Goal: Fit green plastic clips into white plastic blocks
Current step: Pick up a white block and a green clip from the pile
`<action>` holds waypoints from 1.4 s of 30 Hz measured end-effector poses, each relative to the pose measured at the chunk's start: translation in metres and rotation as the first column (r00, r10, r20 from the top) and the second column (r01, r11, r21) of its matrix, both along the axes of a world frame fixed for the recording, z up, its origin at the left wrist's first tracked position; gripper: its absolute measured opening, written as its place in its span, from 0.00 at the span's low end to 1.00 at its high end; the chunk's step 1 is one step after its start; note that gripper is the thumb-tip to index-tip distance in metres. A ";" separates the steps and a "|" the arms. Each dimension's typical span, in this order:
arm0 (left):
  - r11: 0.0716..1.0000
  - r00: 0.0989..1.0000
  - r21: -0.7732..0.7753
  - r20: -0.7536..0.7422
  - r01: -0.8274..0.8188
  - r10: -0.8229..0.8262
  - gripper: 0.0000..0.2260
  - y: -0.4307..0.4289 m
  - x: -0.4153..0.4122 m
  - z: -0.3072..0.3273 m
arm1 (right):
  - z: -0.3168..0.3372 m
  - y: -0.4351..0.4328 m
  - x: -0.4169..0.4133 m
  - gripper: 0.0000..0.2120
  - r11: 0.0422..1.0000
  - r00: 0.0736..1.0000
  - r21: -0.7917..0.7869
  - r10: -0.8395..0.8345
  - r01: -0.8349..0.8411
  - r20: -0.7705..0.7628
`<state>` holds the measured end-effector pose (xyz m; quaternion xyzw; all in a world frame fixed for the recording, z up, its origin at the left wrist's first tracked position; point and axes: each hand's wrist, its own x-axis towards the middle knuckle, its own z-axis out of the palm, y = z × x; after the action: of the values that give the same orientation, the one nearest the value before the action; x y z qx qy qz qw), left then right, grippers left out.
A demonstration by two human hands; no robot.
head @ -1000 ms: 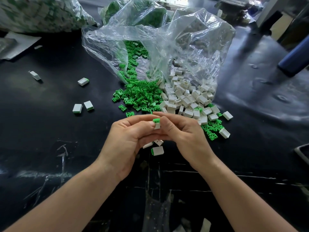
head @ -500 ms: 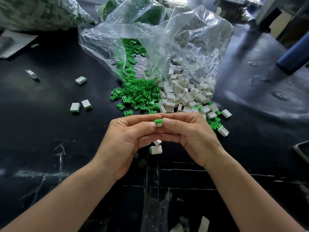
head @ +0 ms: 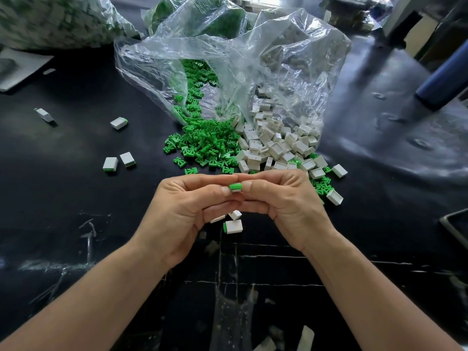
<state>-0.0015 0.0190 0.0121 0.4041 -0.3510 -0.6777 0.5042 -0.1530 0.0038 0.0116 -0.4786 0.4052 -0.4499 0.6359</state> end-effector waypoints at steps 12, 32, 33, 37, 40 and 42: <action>0.998 0.999 -0.050 0.026 -0.030 0.031 0.09 0.001 -0.001 -0.002 | -0.003 0.004 0.008 0.11 0.999 0.997 -0.044 0.013 -0.010 0.072; 0.922 0.935 -0.368 0.267 -0.123 0.232 0.06 0.007 -0.011 -0.001 | 0.003 0.004 0.007 0.13 0.973 0.965 0.042 0.230 -0.227 -0.122; 0.919 0.933 -0.375 0.270 -0.126 0.238 0.05 0.008 -0.011 0.000 | 0.003 0.004 0.007 0.13 0.972 0.966 0.034 0.233 -0.231 -0.115; 0.904 0.908 -0.403 0.312 -0.141 0.280 0.07 0.008 -0.011 0.002 | 0.001 0.004 0.008 0.17 0.976 0.965 0.007 0.217 -0.218 -0.151; 0.899 0.917 -0.409 0.279 -0.154 0.284 0.09 0.009 -0.011 0.005 | -0.002 0.006 0.011 0.19 0.977 0.963 -0.036 0.198 -0.208 -0.184; 0.901 0.925 -0.403 0.256 -0.161 0.280 0.09 0.009 -0.011 0.005 | -0.005 0.007 0.013 0.20 0.978 0.971 -0.066 0.184 -0.196 -0.150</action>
<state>-0.0129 0.0281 0.0168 0.4384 -0.4994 -0.4645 0.5854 -0.1398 0.0105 0.0065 -0.5713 0.3836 -0.3674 0.6256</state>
